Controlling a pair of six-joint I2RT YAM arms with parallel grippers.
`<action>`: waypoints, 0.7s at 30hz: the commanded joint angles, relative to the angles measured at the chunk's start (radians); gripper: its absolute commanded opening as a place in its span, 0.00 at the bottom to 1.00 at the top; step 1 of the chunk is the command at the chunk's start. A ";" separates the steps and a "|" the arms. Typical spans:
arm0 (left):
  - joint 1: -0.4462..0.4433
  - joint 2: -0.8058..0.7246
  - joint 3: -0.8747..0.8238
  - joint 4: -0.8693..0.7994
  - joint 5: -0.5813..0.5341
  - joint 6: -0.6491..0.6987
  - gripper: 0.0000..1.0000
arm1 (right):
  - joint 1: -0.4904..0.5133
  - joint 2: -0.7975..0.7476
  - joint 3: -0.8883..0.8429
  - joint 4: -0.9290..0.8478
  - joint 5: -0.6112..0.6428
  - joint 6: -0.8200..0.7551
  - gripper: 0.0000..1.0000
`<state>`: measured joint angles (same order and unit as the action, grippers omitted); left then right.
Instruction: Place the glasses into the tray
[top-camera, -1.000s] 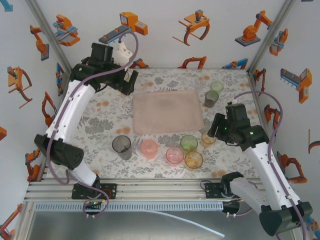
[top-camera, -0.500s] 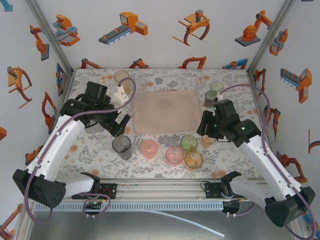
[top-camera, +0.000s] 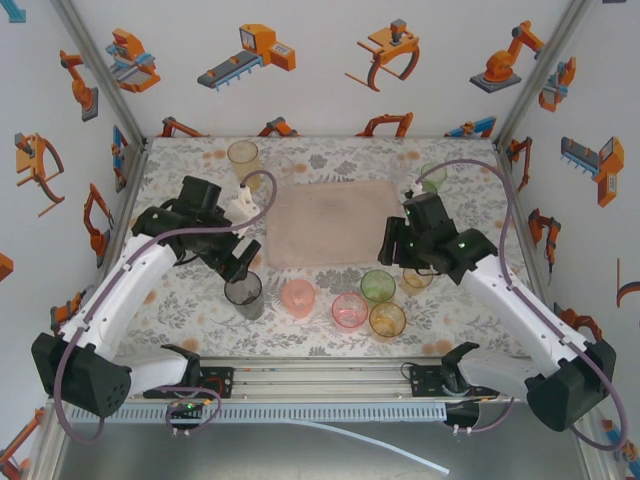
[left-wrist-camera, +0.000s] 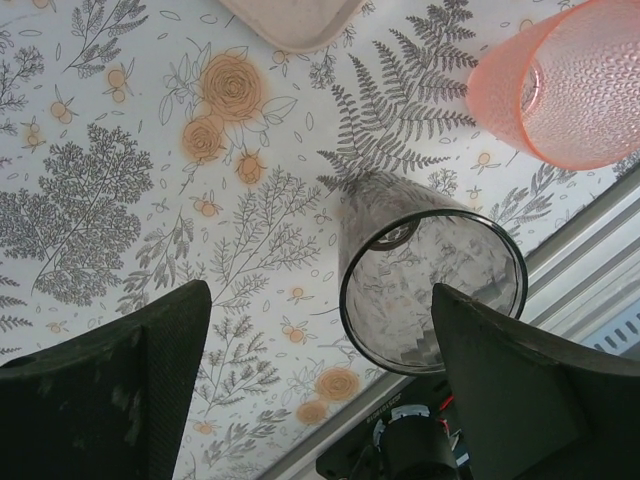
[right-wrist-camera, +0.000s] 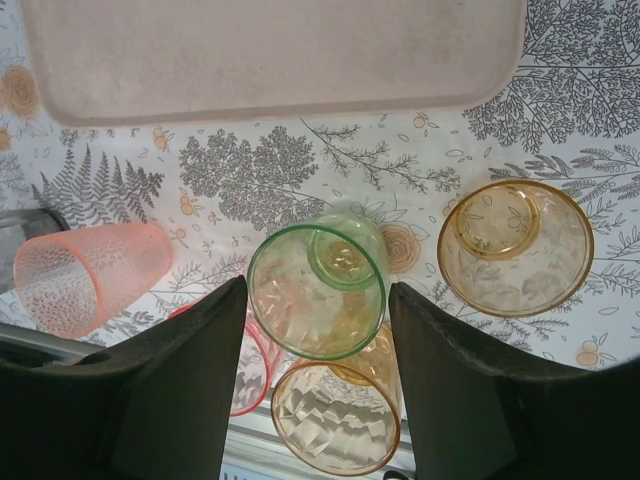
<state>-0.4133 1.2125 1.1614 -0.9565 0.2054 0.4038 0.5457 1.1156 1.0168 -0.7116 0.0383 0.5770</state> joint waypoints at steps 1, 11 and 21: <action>0.006 0.019 -0.023 0.007 -0.010 0.001 0.78 | 0.007 0.027 0.035 0.005 0.022 -0.043 0.56; 0.007 0.058 -0.048 0.011 -0.026 0.025 0.67 | 0.006 -0.032 -0.039 0.041 0.047 -0.023 0.56; 0.005 0.047 -0.092 0.047 -0.046 -0.002 0.60 | 0.007 0.015 -0.019 0.050 0.043 -0.036 0.56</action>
<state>-0.4110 1.2675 1.0824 -0.9230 0.1623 0.4068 0.5457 1.1210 0.9916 -0.6884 0.0685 0.5522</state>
